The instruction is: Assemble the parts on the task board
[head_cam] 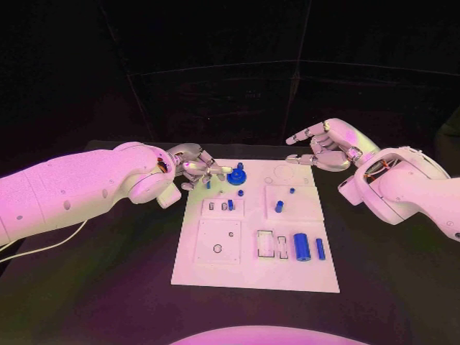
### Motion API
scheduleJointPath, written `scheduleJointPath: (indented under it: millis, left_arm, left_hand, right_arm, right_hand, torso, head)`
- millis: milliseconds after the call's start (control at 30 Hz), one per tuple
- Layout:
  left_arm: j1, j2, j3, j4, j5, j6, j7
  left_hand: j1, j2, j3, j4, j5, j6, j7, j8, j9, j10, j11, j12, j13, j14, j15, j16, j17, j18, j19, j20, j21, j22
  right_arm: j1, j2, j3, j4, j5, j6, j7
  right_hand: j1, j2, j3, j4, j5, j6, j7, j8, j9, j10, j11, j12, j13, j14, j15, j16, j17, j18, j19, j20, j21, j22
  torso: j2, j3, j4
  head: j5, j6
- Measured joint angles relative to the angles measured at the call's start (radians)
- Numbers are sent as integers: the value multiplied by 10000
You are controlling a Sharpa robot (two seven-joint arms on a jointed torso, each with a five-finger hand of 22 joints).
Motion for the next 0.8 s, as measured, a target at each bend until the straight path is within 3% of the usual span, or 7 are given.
scheduleJointPath:
  millis: [67, 133, 333, 400, 567, 800]
  left_arm:
    - [49, 238, 0, -112, -628, 341, -694]
    - [86, 504, -1, -274, -1206, 657, -1382]
    - [142, 1197, -60, -656, -2287, 1141, -2681]
    - [167, 1357, -120, -734, -2489, 1227, -2916]
    - [225, 1736, -245, -923, -2848, 1420, -3324]
    - [261, 2029, -306, -1113, -3066, 1659, -3585]
  left_hand:
    - [0, 0, -134, 133, 0, -97, -69, 386, 288, 7, -7, 351, 330, 0, 0, 114, 0, 2, 110, -28, 297, 459]
    - [0, 0, -288, 288, 0, -276, -107, 882, 694, 138, -125, 744, 699, -17, -55, 252, 0, -154, 201, -95, 609, 942]
    - [-328, -142, -757, 589, -96, -596, -247, 1824, 1513, 460, -206, 1429, 1364, 1, -143, 253, -1, -155, 212, -105, 1156, 1796]
    - [-331, -144, -851, 594, -107, -618, -269, 1970, 1646, 471, -216, 1525, 1463, 1, -143, 253, -2, -305, 239, -132, 1212, 1920]
    - [-425, -145, -934, 592, -107, -719, -300, 2174, 1855, 581, -255, 1684, 1652, 1, -143, 253, -2, -308, 239, -133, 1341, 2126]
    - [-427, -142, -991, 593, -107, -722, -302, 2259, 1972, 633, -237, 1742, 1737, 1, -143, 253, -2, -307, 240, -133, 1378, 2230]
  right_arm:
    - [43, -28, 0, -111, 201, -34, 48]
    - [68, -34, -3, -212, 373, -62, 84]
    - [116, 14, -7, -452, 643, -78, 117]
    - [122, 25, -7, -497, 674, -78, 116]
    - [130, 59, -7, -595, 684, -68, 84]
    - [134, 116, -7, -665, 666, -46, 20]
  right_hand:
    - [0, 0, 0, 0, 39, 36, -36, 36, 0, 0, 0, 0, 0, 0, 0, 0, 0, 0, 0, 0, 0, 0]
    - [0, 0, 0, 0, 39, 70, -1, 36, -1, 0, 0, 0, 0, 0, 0, 0, 0, 0, 0, 0, 0, 0]
    - [66, 66, -28, -27, 155, 70, -1, 33, -1, 1, 0, 0, 0, 0, 0, -50, -1, 0, 0, 0, 0, 0]
    - [66, 66, -28, -27, 155, 70, -1, 33, -2, 1, 0, 0, 0, 0, 0, -50, -1, 0, 0, 0, -40, 0]
    - [66, 66, -55, -55, 204, 70, -1, 32, -2, 1, 0, 0, 0, 0, 0, -51, -1, 0, 0, 0, -41, 0]
    - [66, 66, -55, -55, 204, 69, -1, 32, -3, 1, 0, -40, 0, 0, 0, -51, -1, -1, 0, -1, -41, 0]
  torso:
    - [-35, 20, -13]
    - [-54, 36, -24]
    - [-88, 61, -38]
    - [-88, 62, -43]
    - [-79, 62, -50]
    - [-67, 57, -52]
  head:
    - [1, -27]
    - [1, -40]
    - [8, -74]
    - [14, -56]
    - [16, -56]
    - [-6, -118]
